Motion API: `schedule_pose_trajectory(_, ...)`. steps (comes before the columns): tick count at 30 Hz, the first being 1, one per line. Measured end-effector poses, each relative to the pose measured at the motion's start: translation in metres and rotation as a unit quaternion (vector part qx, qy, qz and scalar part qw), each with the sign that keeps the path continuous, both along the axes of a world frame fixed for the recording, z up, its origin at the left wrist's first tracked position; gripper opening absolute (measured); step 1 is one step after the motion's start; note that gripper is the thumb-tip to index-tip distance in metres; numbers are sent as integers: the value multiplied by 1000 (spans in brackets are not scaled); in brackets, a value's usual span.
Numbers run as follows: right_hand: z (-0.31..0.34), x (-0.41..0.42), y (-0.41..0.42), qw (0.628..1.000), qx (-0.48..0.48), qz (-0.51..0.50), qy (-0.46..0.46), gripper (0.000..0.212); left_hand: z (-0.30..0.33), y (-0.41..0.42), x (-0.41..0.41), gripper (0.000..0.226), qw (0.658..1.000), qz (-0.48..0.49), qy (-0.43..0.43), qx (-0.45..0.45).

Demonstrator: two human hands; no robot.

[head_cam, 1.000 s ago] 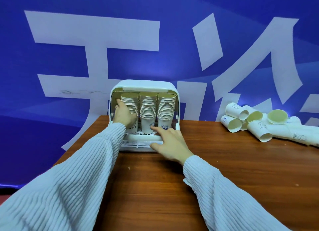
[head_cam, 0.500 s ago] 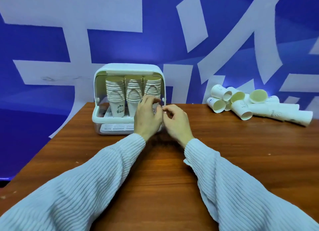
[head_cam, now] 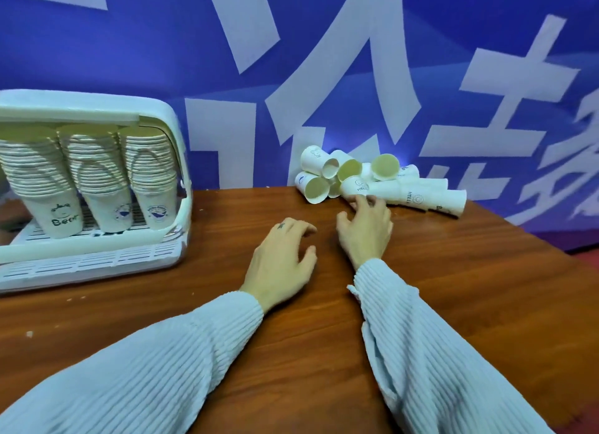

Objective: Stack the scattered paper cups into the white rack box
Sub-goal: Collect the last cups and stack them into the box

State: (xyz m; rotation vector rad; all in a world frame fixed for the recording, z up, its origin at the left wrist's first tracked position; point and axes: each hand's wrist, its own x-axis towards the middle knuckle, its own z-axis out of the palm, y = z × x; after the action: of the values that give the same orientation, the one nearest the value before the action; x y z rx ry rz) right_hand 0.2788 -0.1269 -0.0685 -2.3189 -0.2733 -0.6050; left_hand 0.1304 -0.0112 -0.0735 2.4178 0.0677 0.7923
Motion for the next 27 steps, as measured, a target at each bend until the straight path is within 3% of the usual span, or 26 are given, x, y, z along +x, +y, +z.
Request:
schedule_pose_trajectory(5,-6,69,-5,999,16,-4,41,68,-1,4,0,29,1000,-9,-19,-18)
schedule_pose_trajectory(8,-6,83,-4,993,56,14,107,53,-1,7,1,31,1000,-8,-8,-27)
schedule_pose_trajectory(12,4,63,-9,979,147,-38,136,41,-2,9,2,34,999,-7,8,-53)
schedule_pose_trajectory(14,9,44,-10,960,244,13,139,36,-2,10,4,41,993,1,14,-118)
schedule_pose_trajectory(16,9,18,-7,935,279,164,144,30,1,14,5,65,971,6,23,-237)
schedule_pose_trajectory(18,10,-9,0,906,221,306,192,32,4,19,5,90,943,15,22,-330)
schedule_pose_trajectory(20,8,-24,12,902,161,344,205,51,2,25,6,96,933,35,18,-358)
schedule_pose_trajectory(21,8,-28,19,910,165,330,189,54,1,26,6,92,931,43,14,-363)
schedule_pose_trajectory(23,5,-25,27,945,175,253,111,36,-1,26,6,79,931,58,3,-360)
schedule_pose_trajectory(25,5,-13,31,981,78,175,26,15,0,23,5,71,933,60,-3,-354)
schedule_pose_trajectory(27,2,2,36,985,-17,170,5,20,0,22,7,68,934,54,-6,-353)
